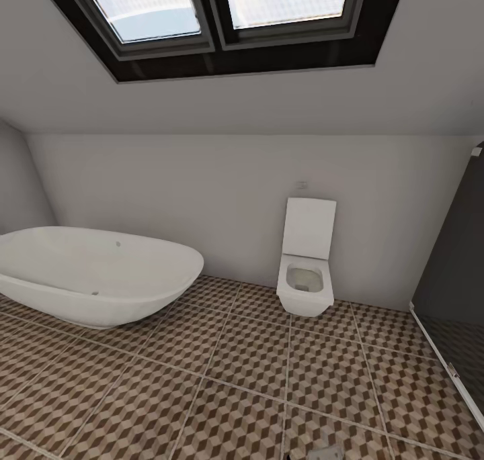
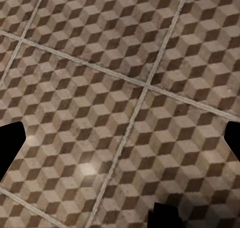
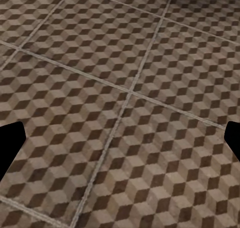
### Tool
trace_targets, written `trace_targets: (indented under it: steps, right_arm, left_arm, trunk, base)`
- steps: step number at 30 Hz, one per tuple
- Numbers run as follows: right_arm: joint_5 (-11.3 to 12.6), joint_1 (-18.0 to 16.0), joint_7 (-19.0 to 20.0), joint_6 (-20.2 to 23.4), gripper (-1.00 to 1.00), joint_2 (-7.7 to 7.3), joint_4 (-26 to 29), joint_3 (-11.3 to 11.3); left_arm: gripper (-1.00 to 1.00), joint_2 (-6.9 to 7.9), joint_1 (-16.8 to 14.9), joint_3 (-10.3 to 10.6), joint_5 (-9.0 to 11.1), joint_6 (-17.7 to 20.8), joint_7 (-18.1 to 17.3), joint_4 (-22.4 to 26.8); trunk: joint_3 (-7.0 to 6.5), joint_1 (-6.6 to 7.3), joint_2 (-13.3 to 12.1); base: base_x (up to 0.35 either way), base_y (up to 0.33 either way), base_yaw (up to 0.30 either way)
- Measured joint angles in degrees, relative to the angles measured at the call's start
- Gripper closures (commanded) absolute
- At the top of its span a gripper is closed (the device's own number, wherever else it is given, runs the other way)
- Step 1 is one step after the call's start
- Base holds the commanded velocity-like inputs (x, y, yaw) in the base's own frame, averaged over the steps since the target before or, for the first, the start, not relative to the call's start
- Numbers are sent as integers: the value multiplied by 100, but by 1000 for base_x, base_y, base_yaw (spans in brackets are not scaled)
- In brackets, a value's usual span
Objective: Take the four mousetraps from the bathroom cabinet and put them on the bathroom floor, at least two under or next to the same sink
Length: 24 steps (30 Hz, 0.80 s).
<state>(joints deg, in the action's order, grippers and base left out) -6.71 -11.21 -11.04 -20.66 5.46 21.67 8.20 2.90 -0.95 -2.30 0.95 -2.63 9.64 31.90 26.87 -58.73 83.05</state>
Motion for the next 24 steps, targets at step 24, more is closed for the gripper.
trace_targets:
  steps: [24]
  right_arm:
    - [0,0,0,0,-100,0,-17,6]
  left_arm:
    - [-100,1,1,-26,-1,0,25,-103]
  trunk:
    - [0,0,0]
  base:
    - [0,0,0]
